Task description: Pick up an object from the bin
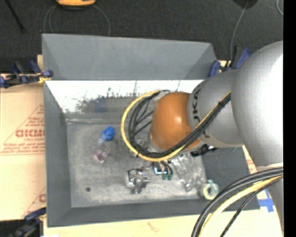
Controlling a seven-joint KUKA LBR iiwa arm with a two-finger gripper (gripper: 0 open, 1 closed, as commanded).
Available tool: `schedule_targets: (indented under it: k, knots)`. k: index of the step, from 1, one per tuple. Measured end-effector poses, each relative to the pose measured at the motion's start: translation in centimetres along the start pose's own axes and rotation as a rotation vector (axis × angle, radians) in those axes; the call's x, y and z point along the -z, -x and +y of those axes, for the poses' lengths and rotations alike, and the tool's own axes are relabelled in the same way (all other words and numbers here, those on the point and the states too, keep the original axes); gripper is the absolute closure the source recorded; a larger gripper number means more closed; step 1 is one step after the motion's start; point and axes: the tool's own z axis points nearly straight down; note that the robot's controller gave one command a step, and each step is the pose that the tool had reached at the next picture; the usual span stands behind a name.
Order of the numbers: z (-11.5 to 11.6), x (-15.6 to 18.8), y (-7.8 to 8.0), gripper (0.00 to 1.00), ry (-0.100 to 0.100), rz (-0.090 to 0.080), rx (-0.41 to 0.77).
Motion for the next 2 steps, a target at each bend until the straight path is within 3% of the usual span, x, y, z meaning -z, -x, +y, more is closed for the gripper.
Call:
schedule_targets:
  k: [1,2]
  knots:
    - [0.13,0.21,0.18,1.0,0.0,-0.006,0.004]
    - [0.5,0.26,-0.08,1.0,-0.006,-0.012,0.112]
